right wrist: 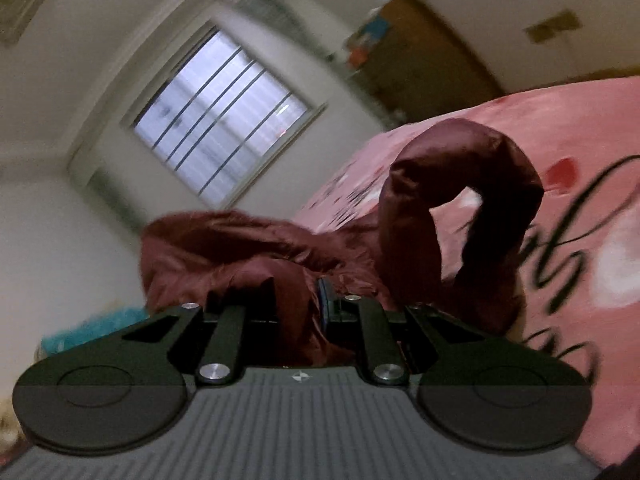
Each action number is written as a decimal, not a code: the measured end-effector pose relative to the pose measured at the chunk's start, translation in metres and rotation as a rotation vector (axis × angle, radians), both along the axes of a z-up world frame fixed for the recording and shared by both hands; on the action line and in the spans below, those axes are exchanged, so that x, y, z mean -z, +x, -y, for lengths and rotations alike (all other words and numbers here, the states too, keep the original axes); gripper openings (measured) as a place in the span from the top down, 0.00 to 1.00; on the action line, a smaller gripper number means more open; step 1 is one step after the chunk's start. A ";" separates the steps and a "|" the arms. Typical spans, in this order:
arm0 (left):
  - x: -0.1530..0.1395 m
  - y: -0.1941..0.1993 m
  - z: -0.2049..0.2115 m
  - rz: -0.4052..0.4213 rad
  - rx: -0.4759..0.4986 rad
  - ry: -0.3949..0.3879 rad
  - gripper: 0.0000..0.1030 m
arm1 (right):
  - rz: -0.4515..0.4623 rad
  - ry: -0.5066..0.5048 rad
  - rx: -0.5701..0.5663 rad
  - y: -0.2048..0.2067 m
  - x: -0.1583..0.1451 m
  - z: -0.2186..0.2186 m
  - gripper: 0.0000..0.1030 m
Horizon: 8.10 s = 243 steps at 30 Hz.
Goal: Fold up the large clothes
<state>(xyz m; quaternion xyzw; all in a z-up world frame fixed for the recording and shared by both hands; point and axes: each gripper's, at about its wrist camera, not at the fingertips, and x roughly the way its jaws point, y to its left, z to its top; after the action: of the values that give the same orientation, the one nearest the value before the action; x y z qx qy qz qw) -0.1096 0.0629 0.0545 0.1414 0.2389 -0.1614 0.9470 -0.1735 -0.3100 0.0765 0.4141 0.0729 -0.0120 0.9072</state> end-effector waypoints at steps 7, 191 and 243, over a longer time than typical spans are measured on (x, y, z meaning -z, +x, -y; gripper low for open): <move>0.012 0.028 0.030 -0.008 0.017 0.011 0.16 | -0.100 -0.002 0.191 -0.012 0.017 0.048 0.83; -0.021 0.013 -0.085 -0.151 -0.100 -0.131 0.03 | -0.387 -0.609 0.069 -0.050 0.033 -0.117 0.00; -0.039 0.177 -0.041 -0.084 -0.256 -0.176 0.68 | -0.405 -0.561 0.210 0.078 0.068 -0.039 0.57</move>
<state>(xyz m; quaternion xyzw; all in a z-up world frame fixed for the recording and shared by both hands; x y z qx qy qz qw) 0.0670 0.1039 0.0935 0.0195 0.2795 -0.0652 0.9577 -0.0956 -0.2707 0.0083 0.1435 0.2020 -0.2065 0.9465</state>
